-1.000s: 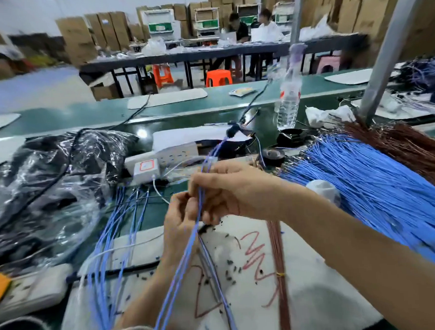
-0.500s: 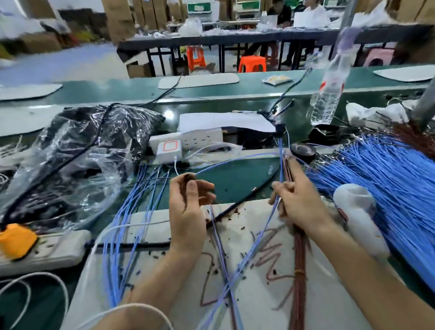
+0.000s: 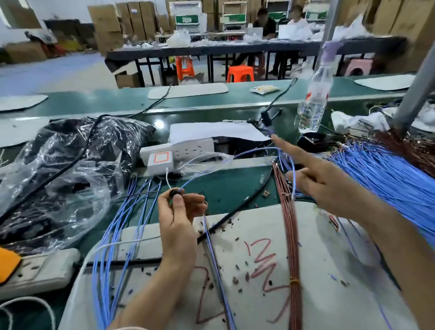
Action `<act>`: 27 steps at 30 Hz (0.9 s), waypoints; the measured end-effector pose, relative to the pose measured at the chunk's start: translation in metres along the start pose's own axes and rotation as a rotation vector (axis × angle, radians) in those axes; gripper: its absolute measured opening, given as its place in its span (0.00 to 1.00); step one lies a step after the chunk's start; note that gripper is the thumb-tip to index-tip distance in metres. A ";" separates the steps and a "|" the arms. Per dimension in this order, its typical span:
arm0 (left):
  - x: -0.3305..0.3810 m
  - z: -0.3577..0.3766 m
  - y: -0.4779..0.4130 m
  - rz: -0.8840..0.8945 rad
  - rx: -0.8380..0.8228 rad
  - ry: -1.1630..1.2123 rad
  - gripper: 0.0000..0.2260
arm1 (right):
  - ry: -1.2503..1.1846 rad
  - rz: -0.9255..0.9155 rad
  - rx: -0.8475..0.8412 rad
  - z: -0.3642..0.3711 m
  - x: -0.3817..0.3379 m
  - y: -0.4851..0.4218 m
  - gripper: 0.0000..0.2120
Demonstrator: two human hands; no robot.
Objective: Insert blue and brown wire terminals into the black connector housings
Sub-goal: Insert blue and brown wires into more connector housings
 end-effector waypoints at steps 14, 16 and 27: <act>-0.004 -0.010 -0.010 -0.191 0.163 0.404 0.11 | -0.387 0.384 -0.659 -0.043 0.007 -0.046 0.36; -0.004 -0.011 -0.013 -0.213 0.188 0.434 0.11 | -0.435 0.428 -0.484 -0.064 0.022 -0.057 0.36; -0.007 0.008 -0.001 0.030 -0.093 -0.159 0.07 | 0.761 0.258 0.058 0.006 0.051 -0.165 0.26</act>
Point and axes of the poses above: each hand's wrist, its own y-axis away from the middle knuckle, its own z-axis out of the palm, x = y × z, the point moved 4 cm from there along -y, towards the middle knuckle, and after that the axes turned 15 degrees about -z, right-handed, at the moved point
